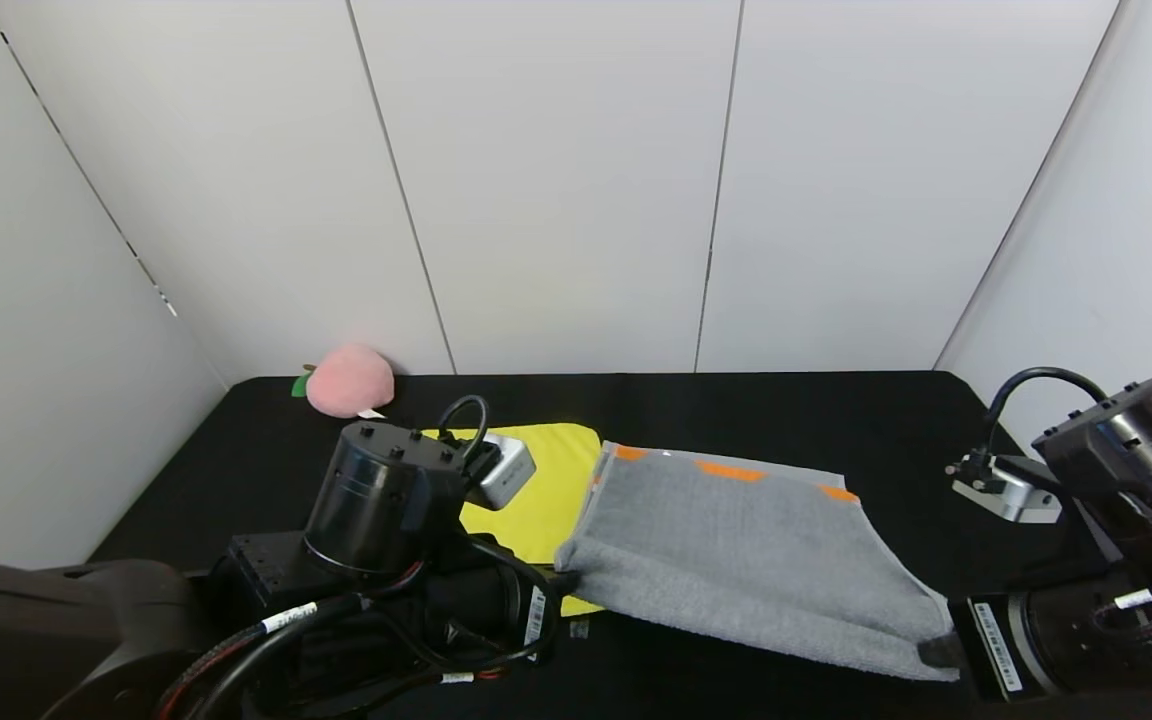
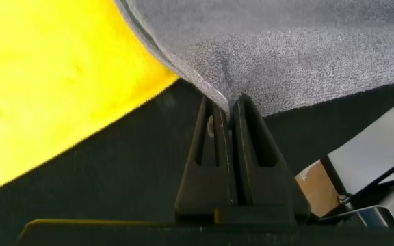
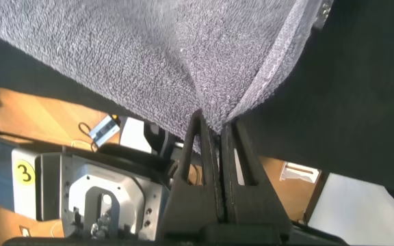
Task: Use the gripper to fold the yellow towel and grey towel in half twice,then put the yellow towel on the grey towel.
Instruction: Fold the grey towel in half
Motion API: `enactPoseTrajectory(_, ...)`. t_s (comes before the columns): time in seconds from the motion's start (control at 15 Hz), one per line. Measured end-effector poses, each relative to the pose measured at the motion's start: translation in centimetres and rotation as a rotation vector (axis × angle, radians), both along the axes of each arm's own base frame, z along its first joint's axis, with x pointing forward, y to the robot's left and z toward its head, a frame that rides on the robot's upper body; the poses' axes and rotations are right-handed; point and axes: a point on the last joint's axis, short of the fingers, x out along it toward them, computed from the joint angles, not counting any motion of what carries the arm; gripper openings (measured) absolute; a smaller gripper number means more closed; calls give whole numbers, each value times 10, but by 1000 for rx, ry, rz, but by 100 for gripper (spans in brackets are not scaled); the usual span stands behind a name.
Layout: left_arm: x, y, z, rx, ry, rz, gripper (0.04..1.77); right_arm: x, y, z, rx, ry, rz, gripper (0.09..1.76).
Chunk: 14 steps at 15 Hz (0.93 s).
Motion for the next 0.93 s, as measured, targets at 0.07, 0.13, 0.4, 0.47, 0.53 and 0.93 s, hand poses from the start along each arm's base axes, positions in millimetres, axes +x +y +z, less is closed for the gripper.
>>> enactPoseTrajectory(0.07,5,-3,0,2,-2,1,13,6,-1,-1,-3,0,-15,13)
enactPoseTrajectory(0.13,14,-8,-1,8,-2,3,13,15,-3,-3,-6,1,-39,13)
enactPoseTrajectory(0.4,48,-25,-13,32,19,19,13,43,-11,-8,-14,12,-112,13)
enactPoseTrajectory(0.47,54,-26,-17,41,31,25,13,49,-12,-9,-17,15,-121,13)
enactPoseTrajectory(0.53,62,-28,-19,44,36,33,13,55,-13,-11,-23,20,-123,13)
enactPoseTrajectory(0.93,86,-30,-25,56,21,50,13,76,-10,-17,-33,28,-128,13)
